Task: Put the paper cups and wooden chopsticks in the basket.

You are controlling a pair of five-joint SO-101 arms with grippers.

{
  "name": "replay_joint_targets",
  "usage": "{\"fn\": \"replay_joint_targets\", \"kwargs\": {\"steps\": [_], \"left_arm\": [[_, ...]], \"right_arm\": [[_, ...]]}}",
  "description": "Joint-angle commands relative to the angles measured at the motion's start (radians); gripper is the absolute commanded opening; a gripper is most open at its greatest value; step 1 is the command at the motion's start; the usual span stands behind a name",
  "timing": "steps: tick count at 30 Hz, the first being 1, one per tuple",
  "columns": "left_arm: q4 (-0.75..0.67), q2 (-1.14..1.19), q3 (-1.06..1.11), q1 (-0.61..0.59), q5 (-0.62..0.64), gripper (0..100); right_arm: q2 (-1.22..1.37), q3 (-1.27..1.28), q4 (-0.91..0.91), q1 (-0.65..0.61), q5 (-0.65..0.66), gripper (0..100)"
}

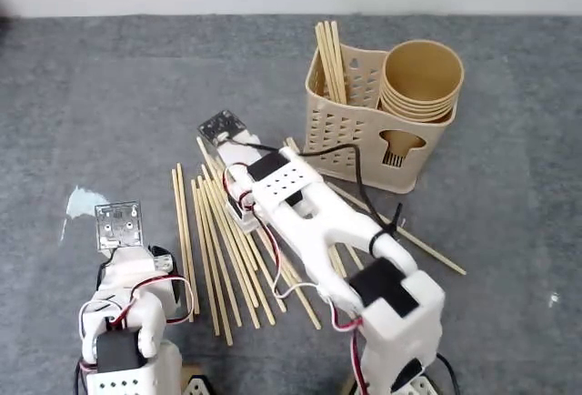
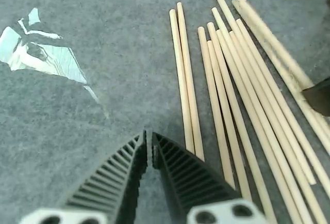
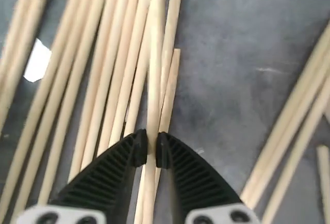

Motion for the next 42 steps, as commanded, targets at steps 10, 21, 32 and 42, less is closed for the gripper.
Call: {"fn": "replay_joint_targets", "kwargs": {"steps": [10, 21, 32, 42], "left_arm": [[0.005, -0.018, -0.048, -0.002, 0.006, 1], [0.005, -0.018, -0.048, -0.002, 0.006, 1], [0.005, -0.018, -0.048, -0.002, 0.006, 1], [0.005, -0.018, -0.048, -0.002, 0.006, 1]], "right_arm": [[-0.295, -0.025, 0.119, 0.005, 0.000, 0.8], [-0.688, -0.118, 0.120, 0.056, 0.078, 0.8], [-0.743, -0.333, -0.027, 0.297, 0.078, 0.8], [-0.766, -0.098, -0.466, 0.433, 0.069, 0.8]]}}
